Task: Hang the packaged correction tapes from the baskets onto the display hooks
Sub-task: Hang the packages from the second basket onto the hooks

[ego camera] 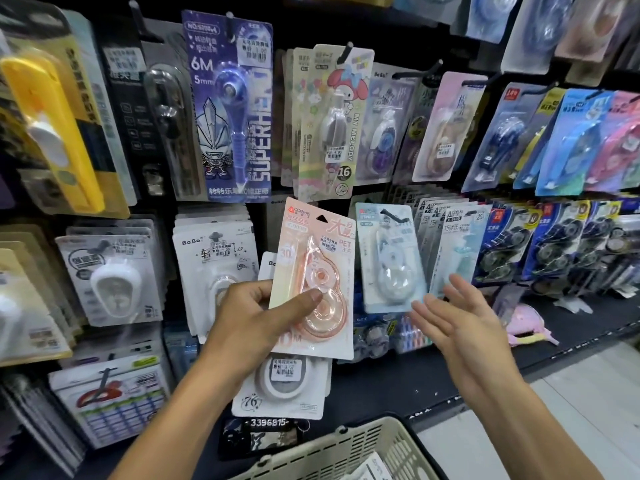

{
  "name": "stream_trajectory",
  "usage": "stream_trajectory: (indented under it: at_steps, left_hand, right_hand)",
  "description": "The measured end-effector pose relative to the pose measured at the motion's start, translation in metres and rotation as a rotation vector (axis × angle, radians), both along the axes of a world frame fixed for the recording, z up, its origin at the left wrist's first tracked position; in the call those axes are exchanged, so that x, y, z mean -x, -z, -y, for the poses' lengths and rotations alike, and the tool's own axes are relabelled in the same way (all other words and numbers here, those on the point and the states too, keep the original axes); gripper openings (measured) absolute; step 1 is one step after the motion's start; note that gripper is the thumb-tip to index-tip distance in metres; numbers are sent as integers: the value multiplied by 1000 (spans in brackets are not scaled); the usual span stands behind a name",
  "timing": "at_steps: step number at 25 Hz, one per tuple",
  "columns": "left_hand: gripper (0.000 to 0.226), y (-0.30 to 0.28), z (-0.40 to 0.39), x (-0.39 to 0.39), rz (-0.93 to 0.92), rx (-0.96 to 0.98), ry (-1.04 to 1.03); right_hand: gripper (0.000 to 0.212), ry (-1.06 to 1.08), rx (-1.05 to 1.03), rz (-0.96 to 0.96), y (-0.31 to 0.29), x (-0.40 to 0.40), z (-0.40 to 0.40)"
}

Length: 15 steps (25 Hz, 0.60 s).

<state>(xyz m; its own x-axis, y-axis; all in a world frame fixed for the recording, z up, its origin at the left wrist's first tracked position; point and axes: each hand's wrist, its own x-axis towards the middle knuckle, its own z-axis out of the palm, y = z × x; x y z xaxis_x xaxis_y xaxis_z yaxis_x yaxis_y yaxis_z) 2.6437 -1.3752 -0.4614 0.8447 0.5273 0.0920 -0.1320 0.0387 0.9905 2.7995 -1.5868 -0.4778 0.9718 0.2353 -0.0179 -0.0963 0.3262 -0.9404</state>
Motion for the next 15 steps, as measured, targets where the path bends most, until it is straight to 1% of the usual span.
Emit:
stream_trajectory:
  at_steps: [1,2,4,5,6,8,10,11,13,15]
  left_hand:
    - [32,0,1,-1,-4,-2,3]
    - [31,0,3,-3,-11,-9,7]
    - [29,0,9,-5,-25,-41,20]
    - [28,1,10,-6,-29,-66,34]
    - [29,1,11,-6,-33,-91,49]
    - [33,1,10,-7,-53,-140,57]
    - [36,2,5,-8,-96,-168,4]
    - [33,3,1,-8,-102,-168,-27]
    - [21,3,-5,-7,-74,-155,-75]
    - [24,2,-9,-5,-39,-138,-101]
  right_hand:
    - [63,-77,33,1,1,5,-4]
    - [65,-190,104,15,3,13,-11]
    - [60,-469,234,43,9,33,-27]
    - [56,-563,252,51,12,41,-35]
    - [52,-588,247,64,14,46,-40]
    - [51,-496,173,50,11,44,-45]
    - [47,-313,87,22,5,34,-40]
    - [41,-209,71,24,2,27,-35]
    - [22,-31,85,32,0,13,-22]
    - [5,61,118,-2,1,4,-9]
